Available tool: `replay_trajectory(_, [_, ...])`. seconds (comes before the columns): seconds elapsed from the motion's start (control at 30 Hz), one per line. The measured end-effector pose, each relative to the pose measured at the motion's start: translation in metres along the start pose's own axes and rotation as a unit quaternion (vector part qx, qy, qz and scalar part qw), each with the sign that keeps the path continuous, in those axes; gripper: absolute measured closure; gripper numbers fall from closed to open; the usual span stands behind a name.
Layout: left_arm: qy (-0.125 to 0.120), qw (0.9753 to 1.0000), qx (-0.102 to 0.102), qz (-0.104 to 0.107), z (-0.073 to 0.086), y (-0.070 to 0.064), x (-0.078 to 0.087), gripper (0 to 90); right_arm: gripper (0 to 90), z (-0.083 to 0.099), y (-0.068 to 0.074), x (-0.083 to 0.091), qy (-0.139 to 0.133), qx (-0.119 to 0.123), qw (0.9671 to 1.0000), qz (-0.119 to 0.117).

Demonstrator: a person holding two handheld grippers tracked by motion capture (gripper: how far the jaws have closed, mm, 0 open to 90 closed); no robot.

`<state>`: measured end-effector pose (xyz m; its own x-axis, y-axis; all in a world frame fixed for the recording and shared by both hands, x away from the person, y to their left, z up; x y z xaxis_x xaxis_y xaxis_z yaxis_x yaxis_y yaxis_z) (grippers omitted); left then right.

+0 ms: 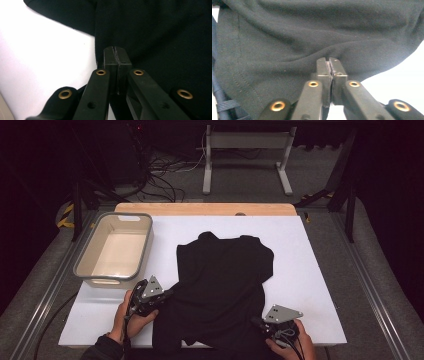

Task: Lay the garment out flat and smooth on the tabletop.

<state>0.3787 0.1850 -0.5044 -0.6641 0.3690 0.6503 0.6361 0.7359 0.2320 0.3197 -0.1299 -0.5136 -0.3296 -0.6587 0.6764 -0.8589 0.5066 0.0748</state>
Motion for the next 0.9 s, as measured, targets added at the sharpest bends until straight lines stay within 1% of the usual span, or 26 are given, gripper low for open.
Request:
replay_trajectory(0.03, [0.0,1.0,-0.001,-0.001,-0.001,0.001,-0.001,90.0,89.0,0.0,-0.001,0.001,0.001,-0.001,1.0,0.0])
replay_trajectory(0.07, [0.0,1.0,-0.004,-0.003,-0.001,0.002,-0.001,90.0,89.2,0.001,-0.002,0.003,0.003,0.001,1.0,0.007])
replay_trajectory(0.13, [0.002,1.0,-0.002,-0.005,-0.002,0.003,-0.003,90.0,89.4,0.001,-0.01,0.009,0.004,0.005,0.9993,0.036])
replay_trajectory(0.2, [0.002,1.0,-0.001,-0.008,-0.003,0.004,-0.005,90.0,89.4,0.001,-0.02,0.019,-0.007,-0.005,0.9981,0.061])
replay_trajectory(0.23, [0.003,0.9999,0.001,-0.01,-0.003,0.004,-0.006,90.0,89.4,0.001,-0.025,0.025,-0.013,-0.014,0.997,0.074])
replay_trajectory(0.33, [0.007,0.9999,-0.005,-0.014,-0.004,0.004,-0.009,90.0,89.4,0.005,-0.041,0.04,-0.026,-0.033,0.9928,0.113])
replay_trajectory(0.37, [0.008,0.9998,-0.004,-0.015,-0.005,0.004,-0.01,89.9,89.4,0.006,-0.045,0.043,-0.026,-0.035,0.9914,0.123])
replay_trajectory(0.4, [0.011,0.9998,-0.005,-0.019,-0.005,0.004,-0.01,89.6,89.4,0.007,-0.047,0.045,-0.026,-0.037,0.9908,0.128])
replay_trajectory(0.43, [0.009,0.9997,-0.005,-0.023,-0.005,0.003,-0.01,87.7,89.1,0.007,-0.048,0.045,-0.029,-0.036,0.991,0.126])
replay_trajectory(0.47, [0.006,0.9995,-0.003,-0.03,-0.007,0.003,-0.008,82.5,88.5,0.006,-0.047,0.045,-0.032,-0.037,0.9912,0.123])
replay_trajectory(0.5, [0.001,0.9993,0.0,-0.037,-0.009,0.003,-0.005,74.6,85.8,0.004,-0.046,0.045,-0.036,-0.036,0.9915,0.12])
replay_trajectory(0.53, [-0.01,0.9994,0.002,-0.032,-0.012,0.001,0.001,71.3,80.9,0.002,-0.044,0.044,-0.045,-0.029,0.992,0.114])
replay_trajectory(0.57, [-0.024,0.9995,0.003,-0.022,-0.016,-0.003,0.007,69.2,75.1,-0.002,-0.041,0.044,-0.054,-0.022,0.9924,0.108])
replay_trajectory(0.6, [-0.034,0.9992,0.001,-0.023,-0.02,-0.006,0.013,65.7,69.2,-0.005,-0.038,0.044,-0.061,-0.019,0.9925,0.104])
replay_trajectory(0.63, [-0.042,0.9988,0.002,-0.024,-0.024,-0.01,0.019,61.2,63.1,-0.008,-0.035,0.044,-0.07,-0.015,0.9929,0.095])
replay_trajectory(0.67, [-0.051,0.9986,0.007,-0.012,-0.027,-0.016,0.024,53.4,56.6,-0.012,-0.031,0.043,-0.08,-0.009,0.9935,0.08])
replay_trajectory(0.7, [-0.06,0.9981,0.006,0.01,-0.031,-0.025,0.029,46.6,51.7,-0.015,-0.026,0.04,-0.084,-0.003,0.9945,0.061])
replay_trajectory(0.73, [-0.06,0.9981,0.006,0.01,-0.031,-0.025,0.029,43.4,48.1,-0.017,-0.021,0.037,-0.083,0.003,0.9954,0.047])
replay_trajectory(0.77, [-0.072,0.9967,0.001,0.039,-0.034,-0.038,0.034,40.0,43.0,-0.019,-0.015,0.031,-0.078,0.013,0.9964,0.03])
replay_trajectory(0.8, [-0.077,0.995,-0.006,0.064,-0.036,-0.05,0.036,40.0,43.0,-0.019,-0.015,0.031,-0.078,0.013,0.9964,0.03])
replay_trajectory(0.83, [-0.078,0.9931,-0.016,0.086,-0.036,-0.063,0.036,36.9,38.2,-0.02,-0.006,0.019,-0.062,0.027,0.9977,0.002])
replay_trajectory(0.87, [-0.063,0.9912,-0.036,0.111,-0.034,-0.083,0.03,36.2,36.9,-0.02,-0.005,0.015,-0.055,0.034,0.9979,0.002])
replay_trajectory(0.9, [-0.049,0.9904,-0.046,0.121,-0.03,-0.093,0.024,34.7,36.5,-0.019,-0.004,0.009,-0.046,0.041,0.9981,-0.001])
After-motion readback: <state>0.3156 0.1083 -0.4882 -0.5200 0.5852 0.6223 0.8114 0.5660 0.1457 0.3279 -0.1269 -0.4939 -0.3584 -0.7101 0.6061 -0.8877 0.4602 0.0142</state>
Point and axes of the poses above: each handheld gripper's, and its own axes: x roughly backward along the jaws, z roughly out of its underside, y roughly to its left, the point moved 8 cm from there along -x, roughly forward along the jaws, and after that the axes turned 10 degrees about -z, right-handed, at the moved point
